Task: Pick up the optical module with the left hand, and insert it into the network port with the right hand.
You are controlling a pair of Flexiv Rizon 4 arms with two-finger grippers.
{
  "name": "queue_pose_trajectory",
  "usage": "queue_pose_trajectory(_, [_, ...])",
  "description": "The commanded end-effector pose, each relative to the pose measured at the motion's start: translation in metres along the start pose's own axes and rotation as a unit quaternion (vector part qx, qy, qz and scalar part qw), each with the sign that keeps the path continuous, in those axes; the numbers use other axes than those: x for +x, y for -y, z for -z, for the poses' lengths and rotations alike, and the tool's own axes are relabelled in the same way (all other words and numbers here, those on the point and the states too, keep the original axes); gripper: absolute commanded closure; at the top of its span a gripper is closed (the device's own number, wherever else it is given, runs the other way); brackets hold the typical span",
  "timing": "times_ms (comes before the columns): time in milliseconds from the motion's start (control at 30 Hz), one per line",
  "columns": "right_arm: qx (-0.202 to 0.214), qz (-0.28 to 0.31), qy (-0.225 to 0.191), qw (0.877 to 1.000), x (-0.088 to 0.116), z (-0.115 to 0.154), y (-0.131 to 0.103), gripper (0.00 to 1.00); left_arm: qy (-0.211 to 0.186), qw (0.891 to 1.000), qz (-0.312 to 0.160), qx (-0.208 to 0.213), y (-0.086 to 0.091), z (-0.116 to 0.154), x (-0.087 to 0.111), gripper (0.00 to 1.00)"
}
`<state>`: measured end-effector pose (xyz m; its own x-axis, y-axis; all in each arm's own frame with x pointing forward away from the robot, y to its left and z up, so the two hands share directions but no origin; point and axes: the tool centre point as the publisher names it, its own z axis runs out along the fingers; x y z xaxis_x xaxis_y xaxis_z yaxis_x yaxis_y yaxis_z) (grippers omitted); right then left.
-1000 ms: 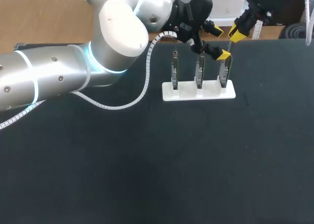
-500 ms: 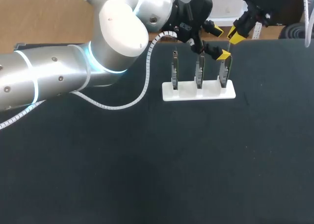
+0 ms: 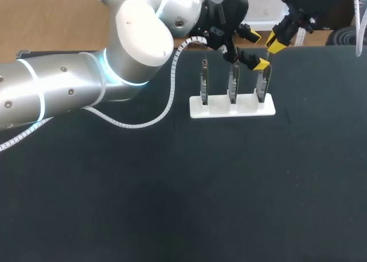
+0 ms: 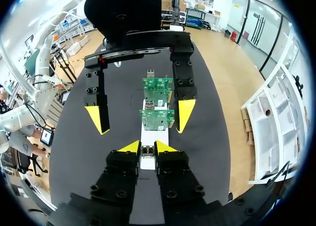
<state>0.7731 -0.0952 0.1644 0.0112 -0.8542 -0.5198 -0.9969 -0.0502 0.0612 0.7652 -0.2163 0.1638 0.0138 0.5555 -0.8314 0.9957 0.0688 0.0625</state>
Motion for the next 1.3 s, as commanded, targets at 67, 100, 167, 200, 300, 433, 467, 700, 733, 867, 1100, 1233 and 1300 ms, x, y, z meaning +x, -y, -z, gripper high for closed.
queue_pose_trajectory(67, [-0.001, -0.001, -0.001, 1.0, 0.001, -0.002, 0.0, 1.0, 0.0, 1.0, -0.001, -0.001, 0.001, 0.001, 0.001, 0.0])
queue_pose_trajectory(100, [-0.002, -0.001, -0.001, 1.0, 0.001, -0.002, 0.0, 1.0, 0.0, 1.0, -0.001, -0.001, 0.001, 0.001, 0.001, 0.0])
queue_pose_trajectory(167, [-0.003, -0.002, -0.001, 1.0, 0.001, -0.003, 0.0, 1.0, 0.0, 1.0, -0.001, -0.001, 0.001, 0.001, 0.001, 0.0])
queue_pose_trajectory(200, [-0.003, -0.003, -0.001, 1.0, 0.002, -0.004, -0.001, 1.0, 0.0, 1.0, -0.001, -0.001, 0.001, 0.001, 0.001, 0.0])
queue_pose_trajectory(300, [-0.004, -0.004, -0.001, 1.0, 0.003, -0.005, -0.001, 1.0, 0.0, 1.0, -0.001, -0.001, 0.001, 0.001, 0.001, 0.0])
queue_pose_trajectory(433, [-0.005, -0.006, -0.001, 1.0, 0.004, -0.006, -0.001, 1.0, 0.0, 1.0, -0.001, -0.001, 0.001, 0.001, 0.001, 0.0])
queue_pose_trajectory(467, [-0.005, -0.007, -0.001, 1.0, 0.004, -0.006, -0.001, 1.0, 0.0, 1.0, -0.001, -0.001, 0.001, 0.001, 0.001, 0.0])
queue_pose_trajectory(700, [-0.006, -0.009, 0.001, 1.0, 0.005, -0.007, -0.001, 1.0, 0.0, 1.0, -0.001, -0.001, 0.001, 0.001, 0.001, 0.0])
queue_pose_trajectory(733, [-0.005, -0.009, 0.002, 1.0, 0.005, -0.007, -0.001, 1.0, 0.0, 1.0, -0.001, -0.001, 0.001, 0.001, 0.001, 0.0])
queue_pose_trajectory(867, [-0.003, -0.005, 0.009, 1.0, 0.003, -0.007, -0.001, 0.0, 0.0, 1.0, -0.001, -0.001, 0.001, 0.001, 0.001, 0.0])
queue_pose_trajectory(1100, [0.002, -0.006, 0.009, 1.0, 0.003, -0.003, -0.002, 0.0, 0.0, 1.0, -0.001, -0.001, 0.001, 0.001, 0.001, 0.0])
queue_pose_trajectory(1233, [0.013, -0.007, 0.012, 1.0, 0.004, 0.003, -0.004, 0.0, 0.0, 1.0, -0.001, -0.001, 0.001, 0.001, 0.001, 0.0])
queue_pose_trajectory(1300, [0.017, -0.009, 0.015, 1.0, 0.006, 0.006, -0.005, 0.0, 0.0, 1.0, -0.001, -0.001, 0.001, 0.001, 0.001, 0.0])
